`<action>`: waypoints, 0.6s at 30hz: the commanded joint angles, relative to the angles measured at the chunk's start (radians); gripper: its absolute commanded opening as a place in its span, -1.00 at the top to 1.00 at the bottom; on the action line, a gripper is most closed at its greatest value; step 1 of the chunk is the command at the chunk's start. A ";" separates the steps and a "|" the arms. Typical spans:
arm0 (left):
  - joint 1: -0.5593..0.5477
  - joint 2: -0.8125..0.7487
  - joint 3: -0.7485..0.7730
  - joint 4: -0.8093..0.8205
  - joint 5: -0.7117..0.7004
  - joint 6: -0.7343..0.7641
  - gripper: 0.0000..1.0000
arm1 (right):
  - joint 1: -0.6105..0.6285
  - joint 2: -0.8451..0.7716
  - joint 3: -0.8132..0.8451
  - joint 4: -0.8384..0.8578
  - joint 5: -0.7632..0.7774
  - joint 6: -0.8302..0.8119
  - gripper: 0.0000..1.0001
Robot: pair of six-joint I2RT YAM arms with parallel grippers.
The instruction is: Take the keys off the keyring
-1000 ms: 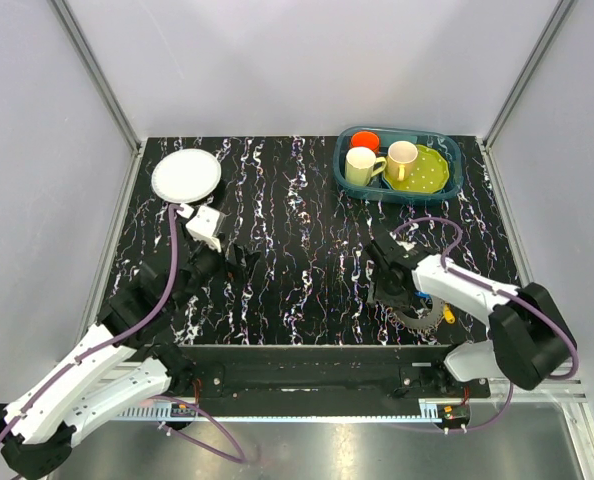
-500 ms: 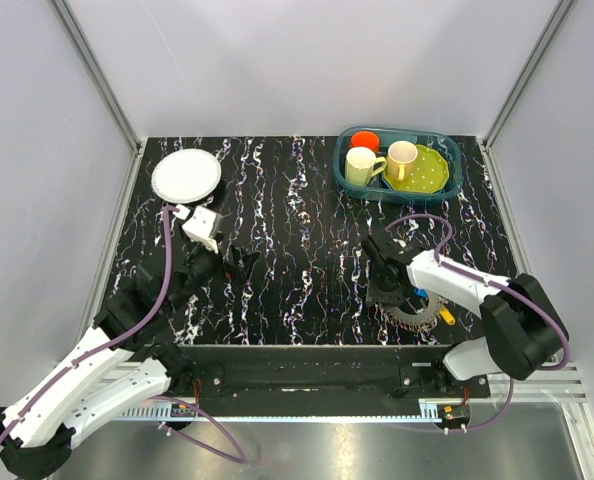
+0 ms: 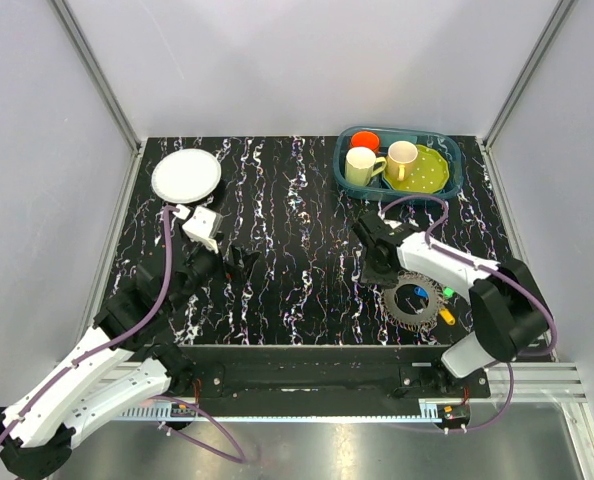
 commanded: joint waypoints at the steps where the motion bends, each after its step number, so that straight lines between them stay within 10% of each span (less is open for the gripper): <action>1: -0.002 0.001 0.006 0.037 0.012 0.016 -0.94 | -0.006 0.039 0.008 -0.102 0.107 0.083 0.13; 14: -0.002 0.003 0.003 0.037 0.010 0.020 -0.93 | -0.009 0.114 -0.010 -0.076 0.130 0.106 0.14; 18: -0.002 0.003 0.000 0.037 0.008 0.020 -0.93 | -0.007 0.116 -0.010 -0.065 0.127 0.105 0.40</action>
